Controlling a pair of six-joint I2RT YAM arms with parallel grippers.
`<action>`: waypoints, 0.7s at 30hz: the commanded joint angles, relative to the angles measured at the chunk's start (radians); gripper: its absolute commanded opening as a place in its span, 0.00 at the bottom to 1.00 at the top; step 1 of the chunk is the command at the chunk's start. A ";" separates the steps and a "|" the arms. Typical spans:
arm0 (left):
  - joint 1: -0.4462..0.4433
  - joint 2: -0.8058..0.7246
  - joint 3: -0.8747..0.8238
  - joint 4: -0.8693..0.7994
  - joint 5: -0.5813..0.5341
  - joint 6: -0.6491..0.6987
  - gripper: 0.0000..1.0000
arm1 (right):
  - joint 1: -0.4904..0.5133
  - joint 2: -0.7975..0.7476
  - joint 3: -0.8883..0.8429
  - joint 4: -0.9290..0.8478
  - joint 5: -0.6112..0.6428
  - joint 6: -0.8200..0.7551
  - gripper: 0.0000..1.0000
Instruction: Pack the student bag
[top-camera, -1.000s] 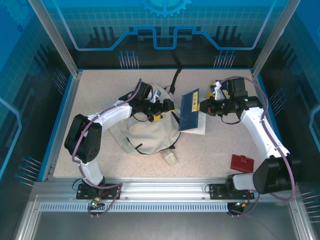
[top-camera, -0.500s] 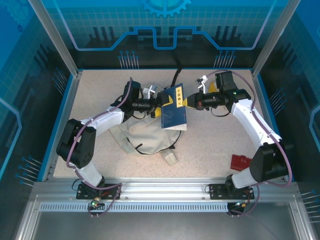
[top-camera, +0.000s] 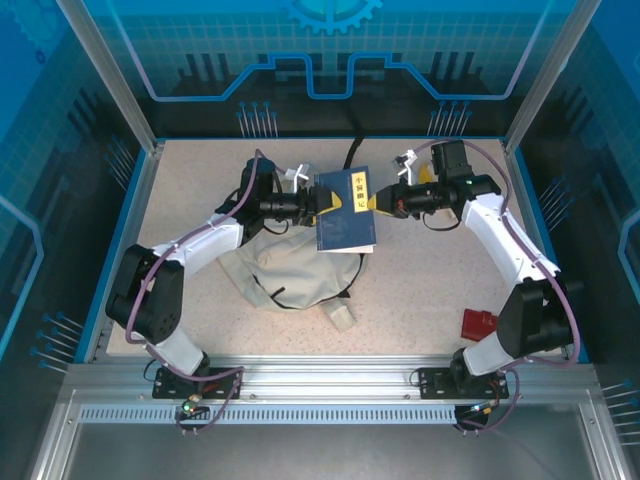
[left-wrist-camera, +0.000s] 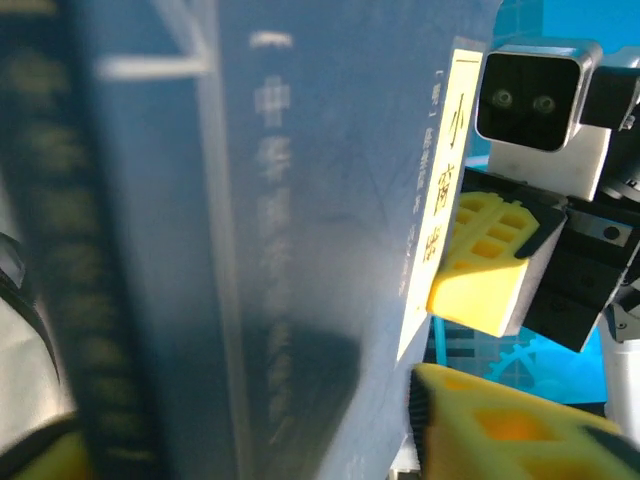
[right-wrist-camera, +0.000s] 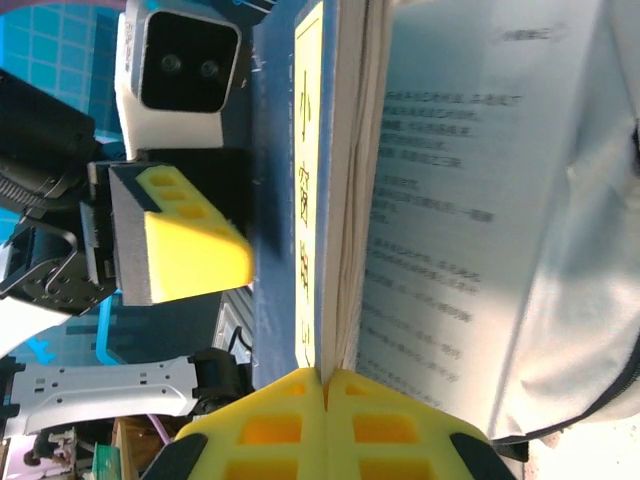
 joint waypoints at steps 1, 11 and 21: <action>0.005 -0.038 0.024 -0.014 0.026 0.033 0.32 | -0.027 0.006 0.014 -0.015 0.019 -0.021 0.03; 0.026 -0.074 0.018 -0.005 -0.127 -0.018 0.05 | -0.053 -0.120 -0.141 0.106 0.203 0.162 0.81; 0.026 -0.119 0.009 0.036 -0.413 -0.161 0.01 | 0.040 -0.278 -0.398 0.501 0.238 0.528 1.00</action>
